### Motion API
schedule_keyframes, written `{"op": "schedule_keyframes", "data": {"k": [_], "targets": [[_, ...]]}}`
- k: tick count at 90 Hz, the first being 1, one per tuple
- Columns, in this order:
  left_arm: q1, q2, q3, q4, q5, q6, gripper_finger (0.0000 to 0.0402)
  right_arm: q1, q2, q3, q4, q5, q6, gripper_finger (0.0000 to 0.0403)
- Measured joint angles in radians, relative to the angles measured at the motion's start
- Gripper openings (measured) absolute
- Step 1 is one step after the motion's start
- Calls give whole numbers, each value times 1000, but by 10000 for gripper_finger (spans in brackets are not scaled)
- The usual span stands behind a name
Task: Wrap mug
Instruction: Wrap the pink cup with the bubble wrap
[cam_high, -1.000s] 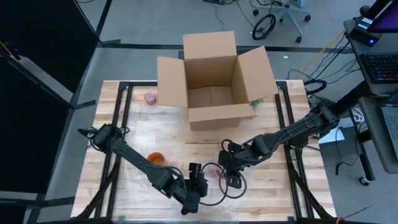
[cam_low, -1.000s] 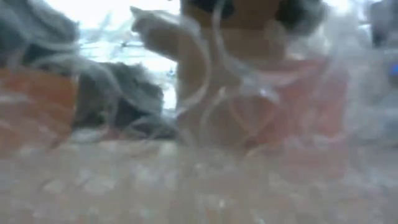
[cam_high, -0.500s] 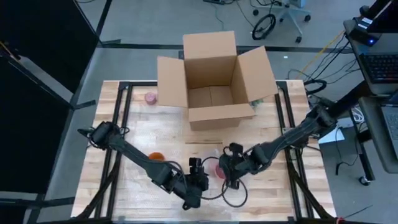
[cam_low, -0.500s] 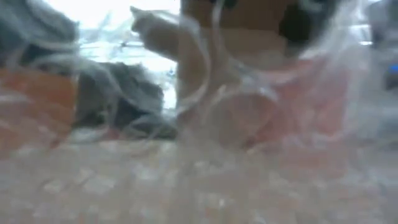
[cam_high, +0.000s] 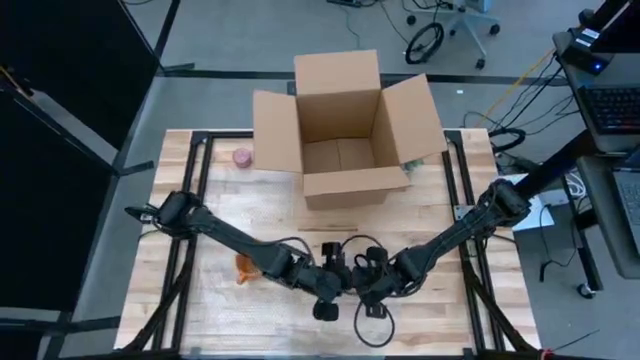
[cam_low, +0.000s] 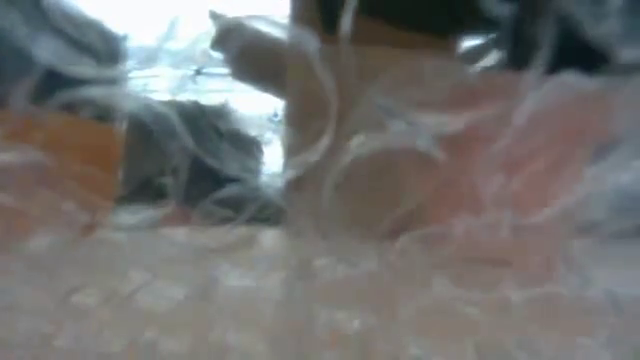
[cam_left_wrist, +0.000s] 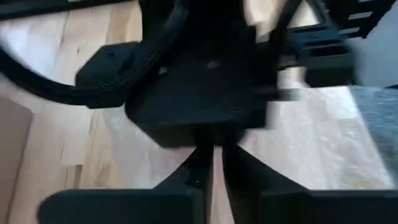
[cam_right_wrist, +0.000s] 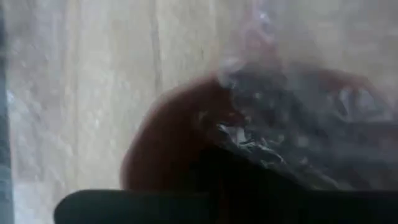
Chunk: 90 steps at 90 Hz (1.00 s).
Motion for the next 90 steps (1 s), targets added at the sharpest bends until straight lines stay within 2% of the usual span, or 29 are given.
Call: {"op": "schedule_keyframes", "data": {"k": [37, 49, 68, 79, 90], "targets": [[18, 38, -7, 21, 25, 83, 0, 2, -10, 33, 11, 6, -31, 0], [30, 88, -5, 26, 98, 77, 0, 4, -6, 34, 20, -4, -60, 0], [37, 113, -4, 37, 111, 71, 0, 3, -15, 35, -21, -4, -26, 2], [44, 114, -4, 45, 123, 51, 0, 2, -40, 35, -43, -56, -16, 27], [49, 113, -3, 50, 142, 50, 0, 14, -67, 58, -101, -62, -2, 74]]}}
